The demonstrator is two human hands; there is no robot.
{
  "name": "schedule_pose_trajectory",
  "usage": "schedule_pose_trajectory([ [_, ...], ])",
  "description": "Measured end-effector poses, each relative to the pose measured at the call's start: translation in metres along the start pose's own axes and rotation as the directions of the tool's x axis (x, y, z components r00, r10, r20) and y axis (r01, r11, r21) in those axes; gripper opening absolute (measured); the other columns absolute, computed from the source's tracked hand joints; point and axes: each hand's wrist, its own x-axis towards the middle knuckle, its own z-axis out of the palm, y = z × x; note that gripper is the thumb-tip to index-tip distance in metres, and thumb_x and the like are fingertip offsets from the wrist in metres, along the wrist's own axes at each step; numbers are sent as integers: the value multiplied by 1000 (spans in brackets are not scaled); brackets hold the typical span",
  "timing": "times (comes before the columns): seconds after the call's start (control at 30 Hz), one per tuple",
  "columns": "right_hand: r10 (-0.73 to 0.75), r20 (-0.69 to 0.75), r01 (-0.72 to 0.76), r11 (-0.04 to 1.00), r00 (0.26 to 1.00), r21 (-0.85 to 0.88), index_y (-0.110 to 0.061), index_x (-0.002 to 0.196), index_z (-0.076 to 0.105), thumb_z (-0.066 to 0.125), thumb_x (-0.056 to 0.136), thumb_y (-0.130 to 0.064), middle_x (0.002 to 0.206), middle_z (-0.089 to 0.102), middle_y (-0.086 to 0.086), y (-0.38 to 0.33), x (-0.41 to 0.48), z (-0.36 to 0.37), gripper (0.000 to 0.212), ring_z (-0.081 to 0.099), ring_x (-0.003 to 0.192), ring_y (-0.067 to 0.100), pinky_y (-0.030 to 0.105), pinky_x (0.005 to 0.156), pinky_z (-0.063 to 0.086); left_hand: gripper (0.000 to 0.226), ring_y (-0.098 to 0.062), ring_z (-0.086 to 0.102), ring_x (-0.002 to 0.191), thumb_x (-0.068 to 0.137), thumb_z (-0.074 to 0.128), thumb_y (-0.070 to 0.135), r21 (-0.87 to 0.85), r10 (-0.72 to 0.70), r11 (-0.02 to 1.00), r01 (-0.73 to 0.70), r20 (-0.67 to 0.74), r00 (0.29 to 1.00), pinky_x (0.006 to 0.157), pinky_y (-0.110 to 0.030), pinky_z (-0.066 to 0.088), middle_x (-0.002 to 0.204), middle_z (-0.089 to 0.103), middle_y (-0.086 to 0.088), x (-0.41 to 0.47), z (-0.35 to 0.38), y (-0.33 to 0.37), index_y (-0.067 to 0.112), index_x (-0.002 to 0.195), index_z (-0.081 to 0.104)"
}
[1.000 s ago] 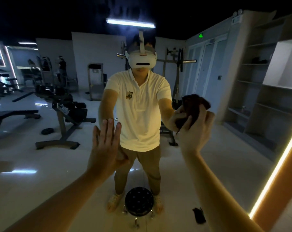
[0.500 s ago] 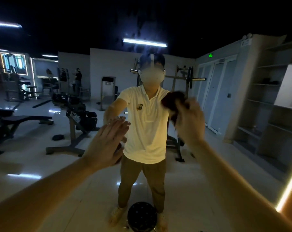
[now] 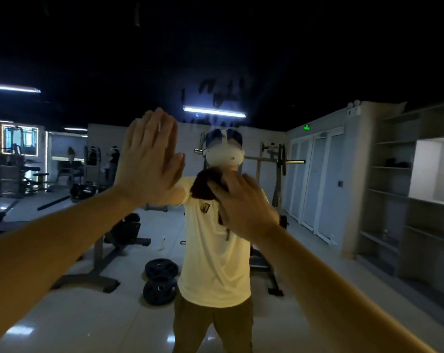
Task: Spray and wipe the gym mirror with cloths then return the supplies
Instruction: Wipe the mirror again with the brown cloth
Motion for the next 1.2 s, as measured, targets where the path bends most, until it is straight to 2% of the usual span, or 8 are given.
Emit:
schedule_pose_trajectory([
  [0.13,331,-193,-350,933,924,-78,-12,137,55,66,92,-20,123,52,20,81,14,-33,47,60,94,33,47,85,57,83,-35,8,160,104,31,60,73,-11,997,11,5,1000,130,-51,3,172,10,-20,28,6,-21,8,166,12],
  [0.27,679,-346,-716,698,647,31,-9,149,48,52,99,-19,133,45,21,128,43,-45,51,54,105,34,43,90,48,85,-32,-3,161,105,27,62,77,9,997,-9,-5,1000,130,-53,2,174,0,-18,29,21,-25,9,167,5],
  [0.37,743,-412,-773,621,527,132,-9,151,45,51,100,-22,136,44,20,97,72,-24,54,53,111,32,44,94,49,84,-31,-3,161,105,29,60,58,23,998,-21,-36,999,129,-56,6,174,-1,-17,27,24,-27,7,166,6],
  [0.73,101,-144,-122,982,984,-146,-18,135,55,70,85,-35,111,44,4,-14,83,9,55,47,95,15,35,81,56,92,-36,-1,161,102,18,72,76,197,977,-200,48,979,127,-60,15,173,1,-19,21,19,-50,5,165,11],
  [0.83,400,-122,-414,900,909,-137,-27,143,48,58,95,-21,116,46,3,38,83,-24,50,52,93,21,35,78,46,92,-36,-1,161,102,20,73,62,216,973,-221,78,973,127,-61,17,173,2,-19,21,17,-54,8,166,9],
  [0.9,633,-243,-669,734,735,-113,-20,147,48,53,99,-18,120,48,14,67,85,-42,47,53,90,30,42,80,47,91,-38,3,160,102,20,73,35,216,975,-219,61,974,126,-61,18,173,5,-20,21,17,-51,8,165,12],
  [1.03,801,-271,-837,546,535,-39,-12,145,49,53,99,-14,128,44,19,63,108,-48,46,55,98,37,48,90,51,90,-36,1,160,102,18,73,-6,200,980,-200,35,979,127,-60,15,172,7,-20,21,21,-50,8,165,15],
  [1.2,723,-207,-718,687,659,112,-12,148,47,50,92,-12,143,43,22,0,139,-20,56,50,123,45,60,99,48,93,-35,-3,161,102,23,74,-12,202,979,-201,47,978,128,-59,12,173,3,-19,21,24,-52,6,165,12],
])
